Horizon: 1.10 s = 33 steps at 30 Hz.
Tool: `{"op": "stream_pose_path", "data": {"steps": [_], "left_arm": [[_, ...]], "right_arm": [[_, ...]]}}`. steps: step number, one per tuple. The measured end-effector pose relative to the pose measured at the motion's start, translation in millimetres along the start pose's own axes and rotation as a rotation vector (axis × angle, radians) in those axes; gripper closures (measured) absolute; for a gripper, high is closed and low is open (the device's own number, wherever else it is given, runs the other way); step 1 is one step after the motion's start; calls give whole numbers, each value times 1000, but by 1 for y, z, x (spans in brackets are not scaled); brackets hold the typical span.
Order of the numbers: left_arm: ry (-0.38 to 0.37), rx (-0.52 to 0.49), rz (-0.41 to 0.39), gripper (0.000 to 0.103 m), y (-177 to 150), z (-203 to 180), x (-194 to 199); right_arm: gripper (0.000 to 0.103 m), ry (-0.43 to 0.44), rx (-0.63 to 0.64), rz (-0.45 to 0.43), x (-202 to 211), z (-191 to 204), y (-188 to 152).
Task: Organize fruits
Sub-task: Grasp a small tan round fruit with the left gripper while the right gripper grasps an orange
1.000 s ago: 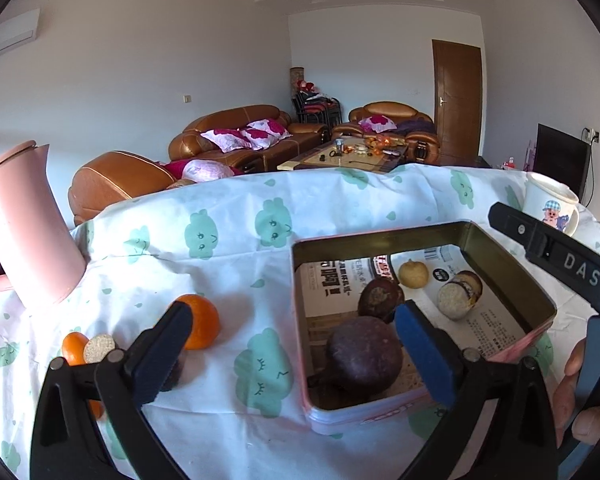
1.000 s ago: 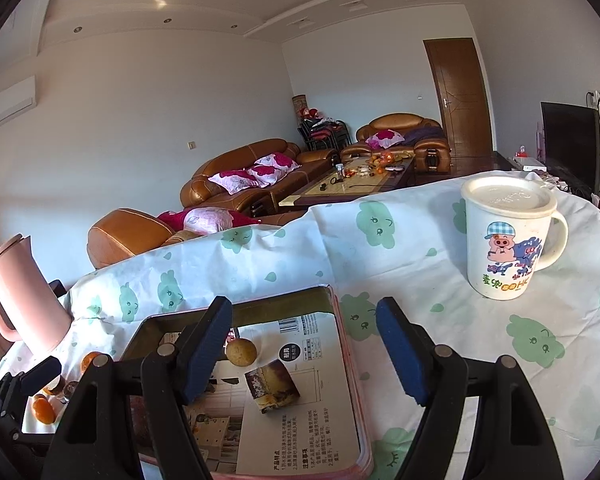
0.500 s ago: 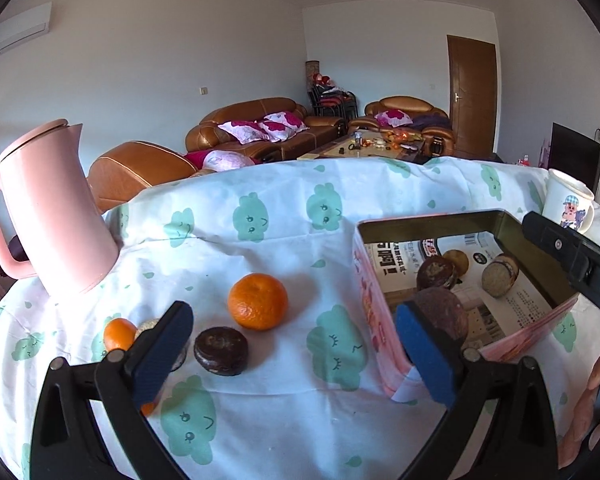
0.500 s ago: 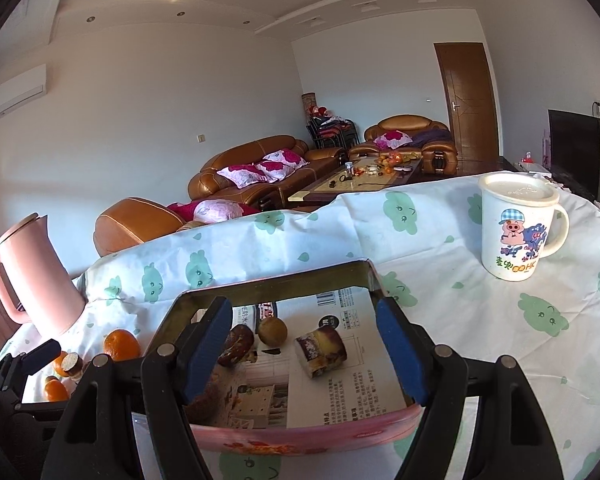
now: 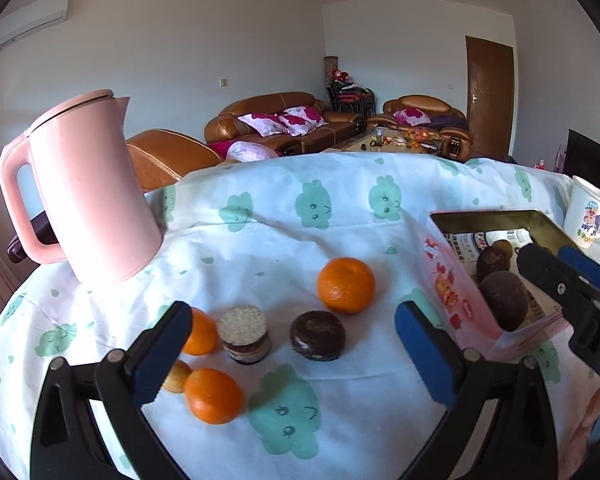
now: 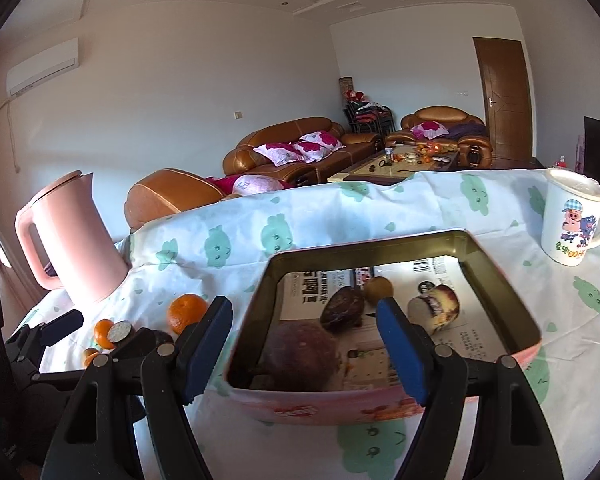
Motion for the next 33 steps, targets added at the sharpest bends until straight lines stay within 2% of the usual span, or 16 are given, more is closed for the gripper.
{"op": "stream_pose_path", "data": {"steps": [4,12,18,20,22,24,26,32,33], "left_arm": [[28,41,12,0,-2,40,-1],[83,202,60,0,-11,127,-5],[177,271,70,0,-16,171,0],[178,293,80,0,-19,178,0],[173,301,93,2,-21,180,-1],[170,298,98,3,-21,181,-2],[162,293,97,4,-21,180,0],[126,268,99,5,-19,174,1],[119,261,101,6,-19,172,0]], "right_arm": [[27,47,39,30,-4,31,-7],[27,132,112,126,-19,88,-25],[27,238,180,242,-29,137,-48],[28,278,201,273,-31,154,-56],[33,304,232,299,-35,169,-61],[46,321,269,335,-41,185,-68],[51,317,287,374,-49,193,-74],[54,325,275,424,-62,200,-80],[67,345,274,432,-61,201,-81]]}}
Point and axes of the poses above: each gripper's, at about its wrist camera, not at the fingertips, and x roughly against the way its jaws point, z to its left, y to its top, the point moved 7 cm from there along -x, roughly the way its jaws point, and after that the axes turned 3 degrees about -y, right-handed, at the moved point
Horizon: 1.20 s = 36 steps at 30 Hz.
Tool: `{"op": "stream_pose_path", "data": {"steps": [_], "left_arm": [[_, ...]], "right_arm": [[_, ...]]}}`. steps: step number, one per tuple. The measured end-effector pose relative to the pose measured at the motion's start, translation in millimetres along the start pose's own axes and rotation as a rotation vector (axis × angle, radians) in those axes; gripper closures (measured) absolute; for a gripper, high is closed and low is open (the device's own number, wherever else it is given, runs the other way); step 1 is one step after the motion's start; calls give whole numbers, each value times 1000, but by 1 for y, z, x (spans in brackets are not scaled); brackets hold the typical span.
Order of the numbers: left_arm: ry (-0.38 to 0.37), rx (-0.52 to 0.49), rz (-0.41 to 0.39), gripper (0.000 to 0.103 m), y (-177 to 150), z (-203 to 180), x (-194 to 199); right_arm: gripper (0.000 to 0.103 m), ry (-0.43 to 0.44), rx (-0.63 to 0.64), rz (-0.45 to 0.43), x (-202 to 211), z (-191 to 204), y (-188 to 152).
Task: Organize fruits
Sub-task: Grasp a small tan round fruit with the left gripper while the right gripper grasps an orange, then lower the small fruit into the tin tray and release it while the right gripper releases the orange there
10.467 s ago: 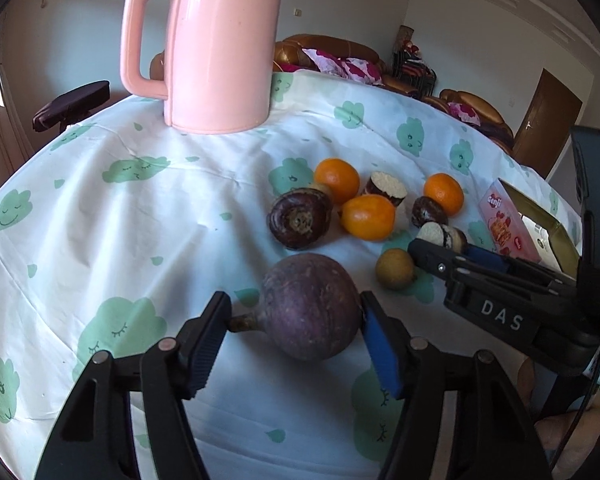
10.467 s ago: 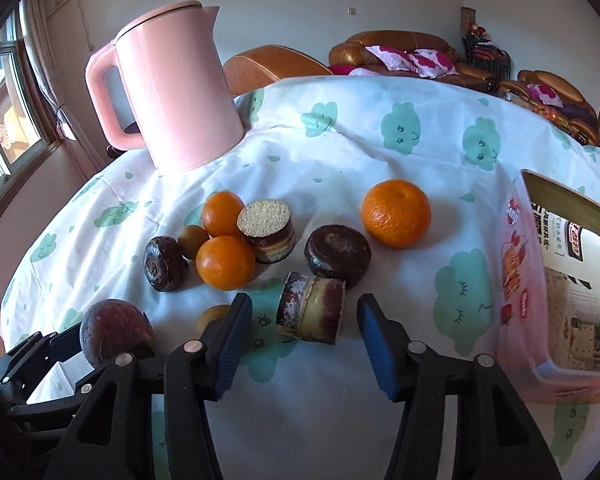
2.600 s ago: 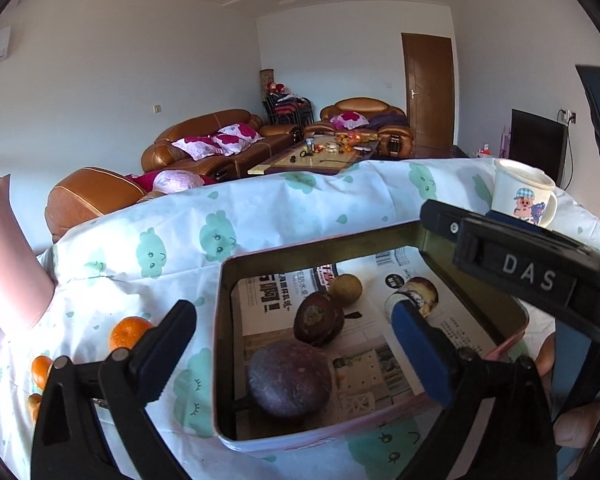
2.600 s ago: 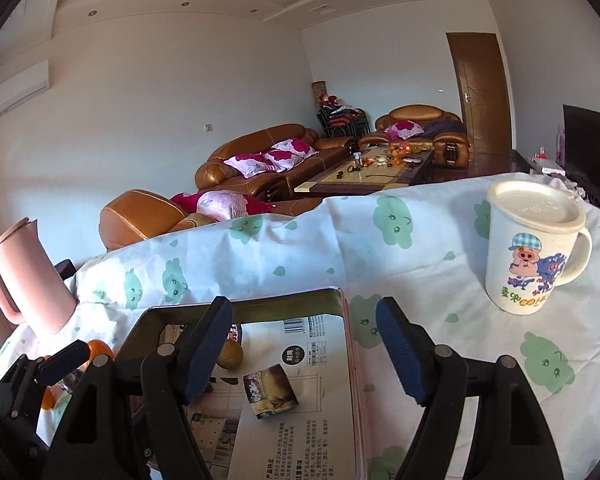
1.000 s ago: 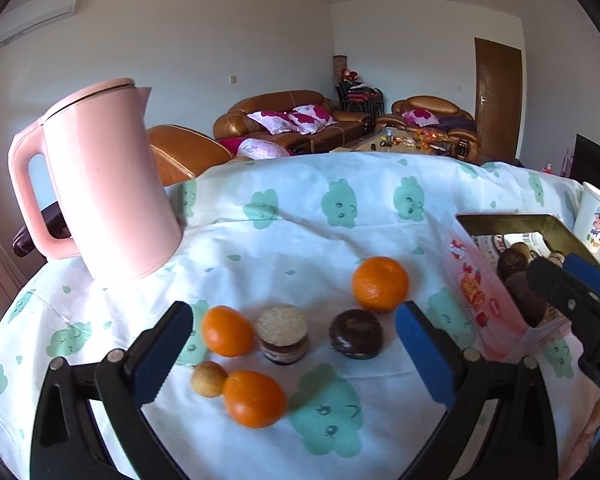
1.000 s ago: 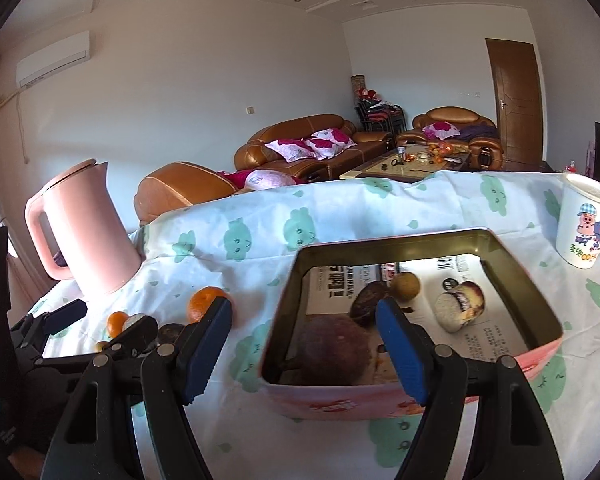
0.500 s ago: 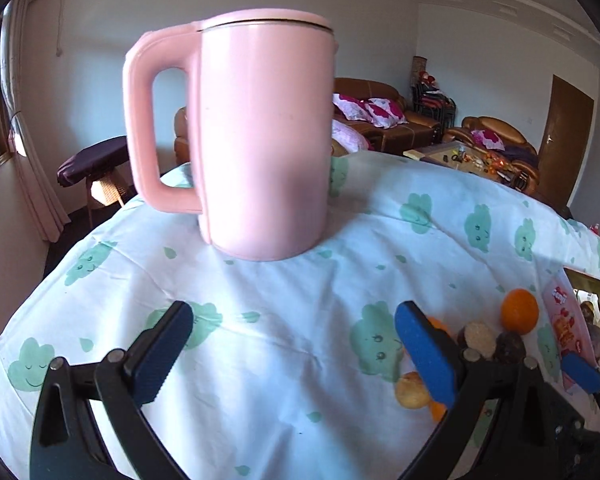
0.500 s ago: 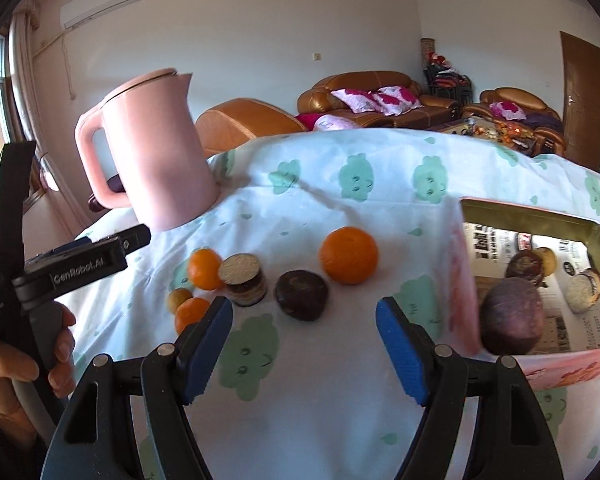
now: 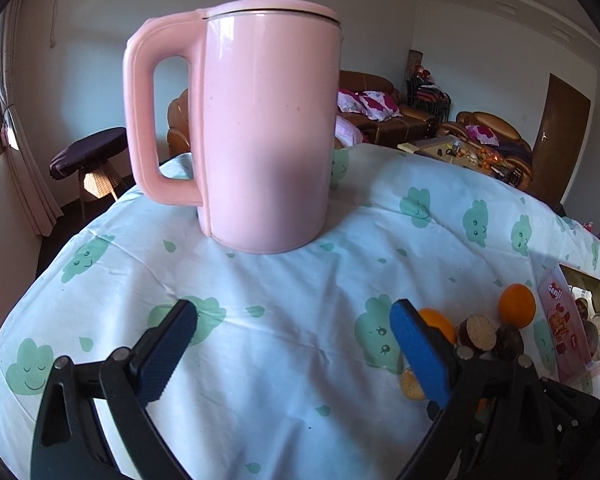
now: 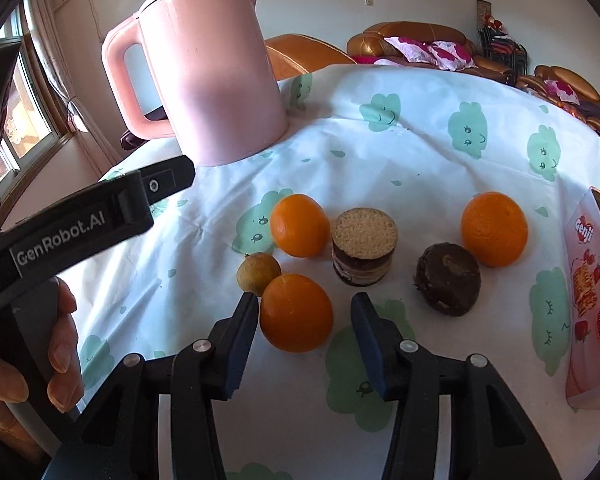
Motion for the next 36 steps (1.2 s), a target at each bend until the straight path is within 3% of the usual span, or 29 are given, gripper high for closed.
{"op": "stream_pose_path", "data": {"steps": [5,7,12,14,18,23,28,32,36], "left_arm": [[-48,-32,34,9,-4,-9,-5],[-106,-45,55,14,-8,-17,-7],[-257,-131,98,15,-19,-48,-3],[-282,-186,106,23,-25,-62,-3],[-276,-267,163,34,-37,-79,-13],[-223,-297,216,47,-48,-83,-31],[-254,-272,211,76,-47,-82,-32],[-264,-249,201,76,-45,-78,-30],[-249,-213,133,76,-36,-73,-19]], "right_arm": [[68,-2,-4,-13,8,-5,-3],[68,-22,-6,-48,21,-13,-6],[68,-94,-39,-171,62,-52,-4],[68,-124,-59,-197,72,-70,-4],[68,-138,-123,-190,75,-97,-4],[68,-99,-172,-163,73,-106,-8],[68,-107,-158,-174,75,-103,-8],[68,-105,-168,-192,80,-105,-7],[68,-117,-169,-222,89,-111,-4]]}}
Point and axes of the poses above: each gripper's, at about its wrist camera, not at the fingertips, and x roughly against the way its jaws point, z to its left, y to its top, the point moved 7 cm from there along -x, roughly the way its jaws point, and after that the axes turned 3 degrees about -y, right-handed, at the moved point
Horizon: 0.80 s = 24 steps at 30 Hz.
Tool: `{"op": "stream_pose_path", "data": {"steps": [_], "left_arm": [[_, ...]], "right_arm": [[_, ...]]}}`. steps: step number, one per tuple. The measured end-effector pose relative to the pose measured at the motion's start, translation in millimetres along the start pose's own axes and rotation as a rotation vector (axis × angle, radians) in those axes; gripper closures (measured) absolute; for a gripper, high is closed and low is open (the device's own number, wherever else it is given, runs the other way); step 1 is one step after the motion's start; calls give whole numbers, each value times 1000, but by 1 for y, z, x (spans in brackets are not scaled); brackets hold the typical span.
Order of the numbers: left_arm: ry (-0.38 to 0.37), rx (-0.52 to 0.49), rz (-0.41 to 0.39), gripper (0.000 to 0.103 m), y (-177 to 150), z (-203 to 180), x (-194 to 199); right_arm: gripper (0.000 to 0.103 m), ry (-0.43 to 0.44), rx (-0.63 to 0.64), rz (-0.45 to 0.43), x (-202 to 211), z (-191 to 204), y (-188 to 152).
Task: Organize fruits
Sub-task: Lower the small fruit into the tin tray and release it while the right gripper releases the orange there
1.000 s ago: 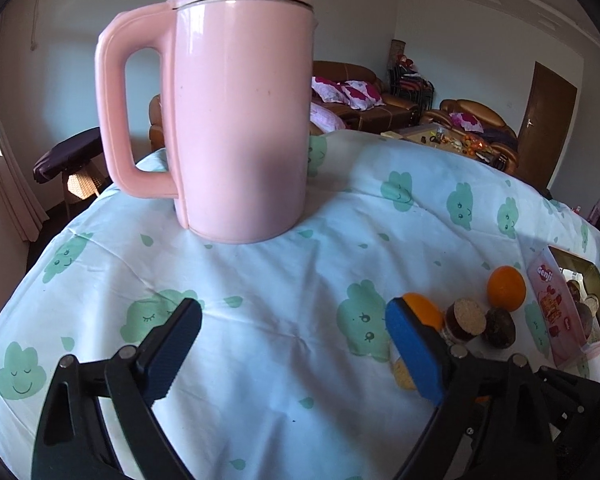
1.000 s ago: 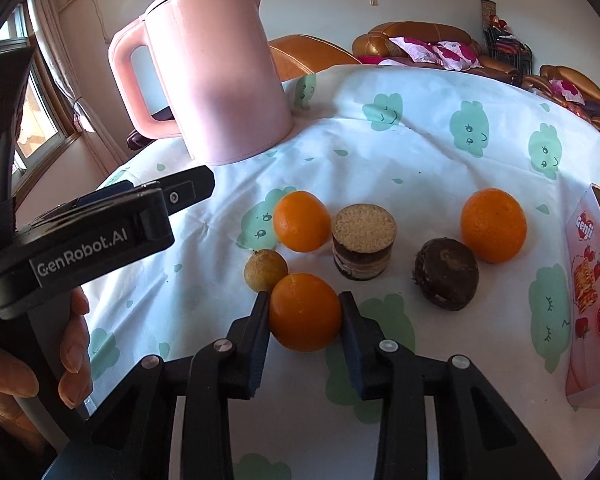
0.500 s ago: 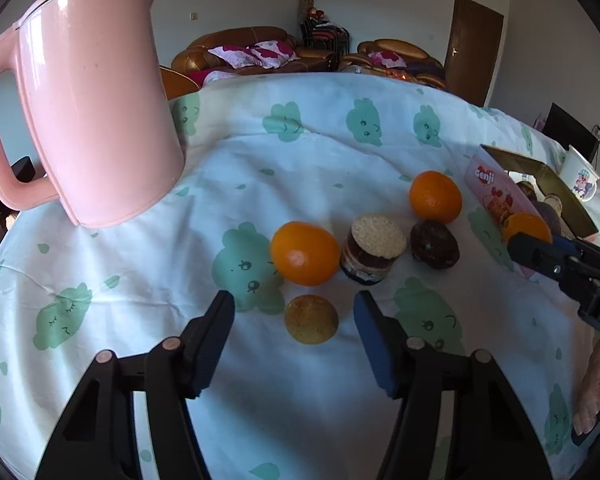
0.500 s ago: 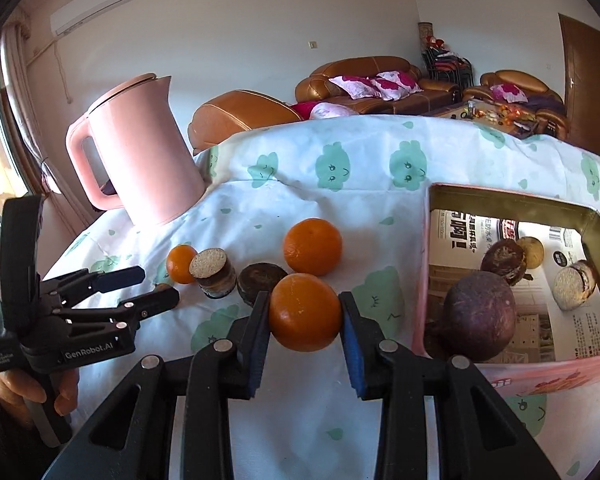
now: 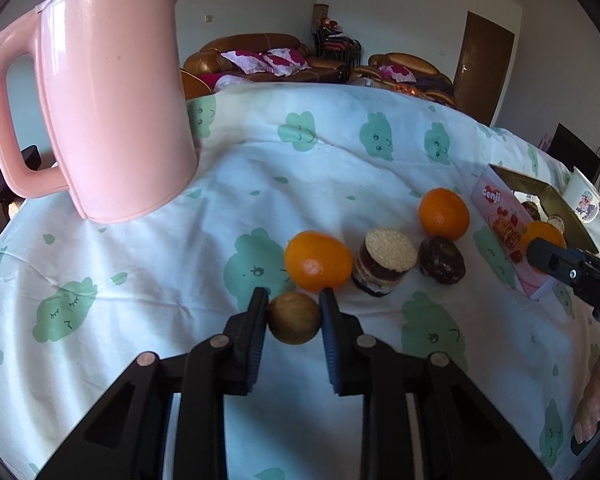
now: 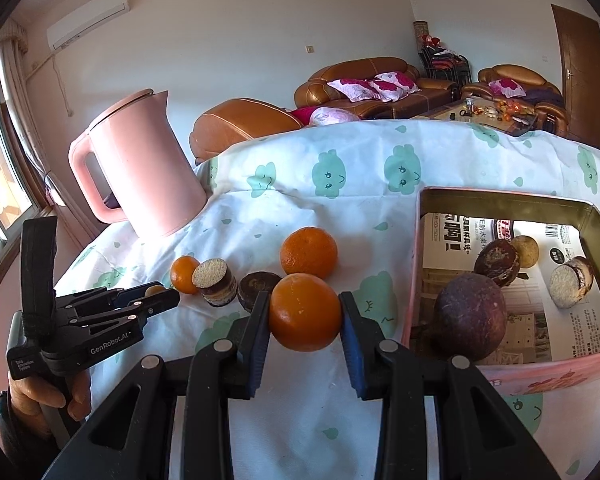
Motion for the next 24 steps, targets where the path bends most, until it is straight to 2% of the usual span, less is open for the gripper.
{"op": "stream_pose_path", "data": {"steps": [4,8,12,24], "left_arm": [[-18,33,-112,76,8,-8,18],[4,15,-174,76,15,-27,27],[-17,28,-199,76,22,-50,28],[-80,-52,-197,76,42,-139,14]], "right_arm": [[68,-34,28,-52,11,-7,7],[68,-62,36,-86,21,-22,14],[68,-80,8,-94,25,-44,19],[68,-179,-11,-115,34,-95,26]]}}
Point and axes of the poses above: each gripper's, at about its wrist camera, not at the fingertips, and x roughly against the way its jaws point, z to its left, y to its top, the point moved 7 cm from there along -x, roughly the way its jaws point, and after that the axes turned 3 degrees about -y, right-handed, at the moved point
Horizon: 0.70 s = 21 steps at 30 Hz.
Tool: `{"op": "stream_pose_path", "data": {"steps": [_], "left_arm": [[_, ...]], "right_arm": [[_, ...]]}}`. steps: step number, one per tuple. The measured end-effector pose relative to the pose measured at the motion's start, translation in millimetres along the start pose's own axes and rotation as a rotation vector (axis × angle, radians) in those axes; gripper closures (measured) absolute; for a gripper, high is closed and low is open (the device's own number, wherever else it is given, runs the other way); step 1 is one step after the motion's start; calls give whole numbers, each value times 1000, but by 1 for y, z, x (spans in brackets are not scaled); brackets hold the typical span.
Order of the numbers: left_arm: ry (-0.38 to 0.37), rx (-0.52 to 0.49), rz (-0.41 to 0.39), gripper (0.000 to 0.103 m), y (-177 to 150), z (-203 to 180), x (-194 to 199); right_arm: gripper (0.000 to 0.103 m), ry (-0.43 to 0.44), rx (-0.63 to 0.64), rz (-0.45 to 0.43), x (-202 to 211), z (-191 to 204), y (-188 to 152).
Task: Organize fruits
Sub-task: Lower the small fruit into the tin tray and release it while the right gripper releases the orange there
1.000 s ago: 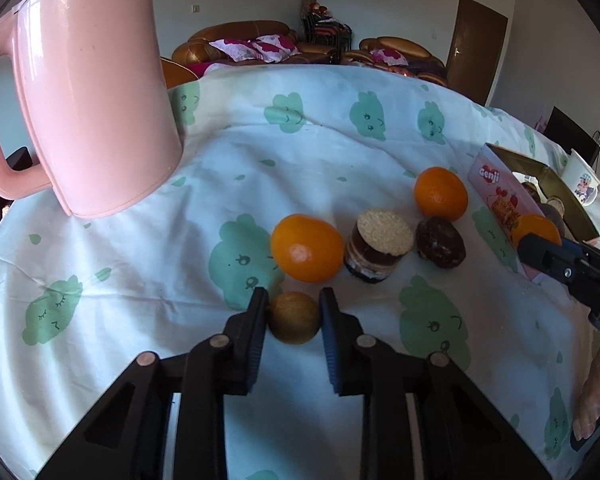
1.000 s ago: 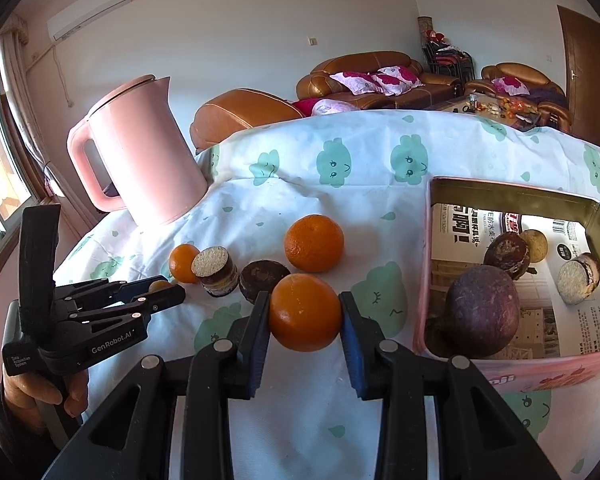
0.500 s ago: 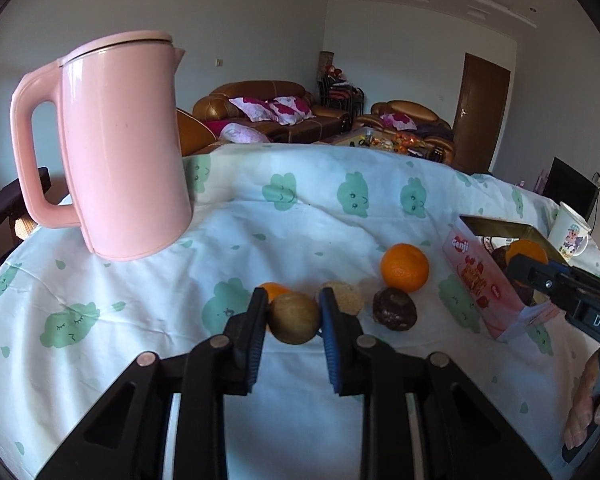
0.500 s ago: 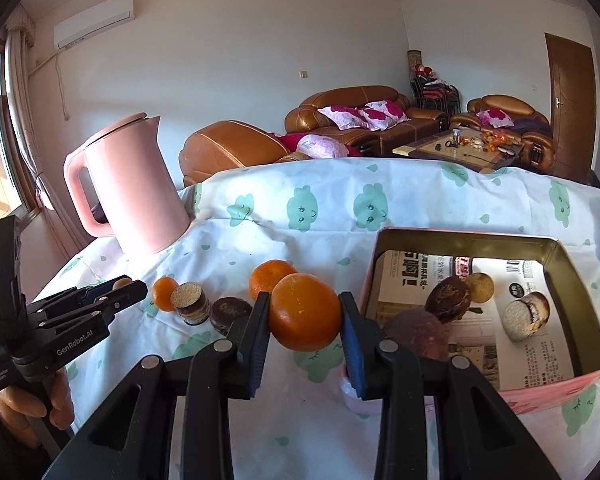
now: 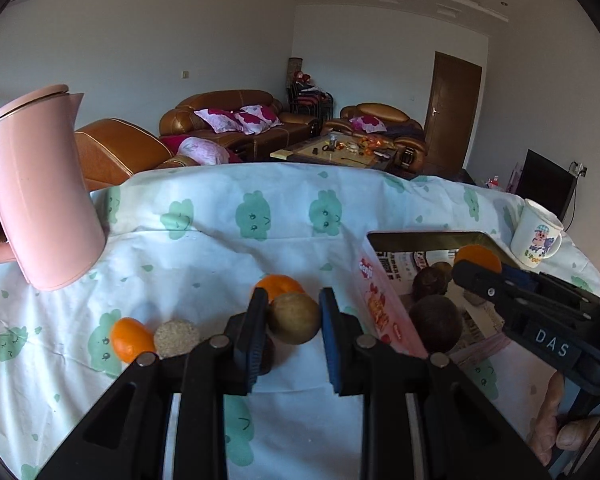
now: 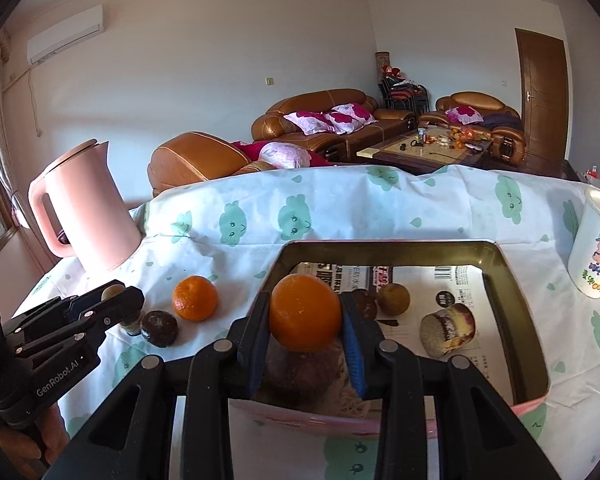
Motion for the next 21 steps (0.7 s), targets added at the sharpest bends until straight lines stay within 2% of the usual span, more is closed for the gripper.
{"op": "stream_pose_path", "data": {"steps": [5,11,21], "left_arm": [[-31,-37,5,76,9,-38,-15],[-70,-56,13,76,18,-80,-33],[-41,-76,65,76,21,-129,-74]], "right_arm": [[68,-80,14,-19,-1,-25,6],[68,-133,-5,-12,-6,-61,12],[68,-198,-7,0,-15,-109,16]]}}
Point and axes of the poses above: each gripper's, at about its wrist camera, not at the fingertips, and x roughly against the way its jaws point, z to its left, y to its top, the point moved 7 cm from there along -x, roughly the way its jaws point, and after that the axes turned 3 degrees about -y, right-handed, at the moved point
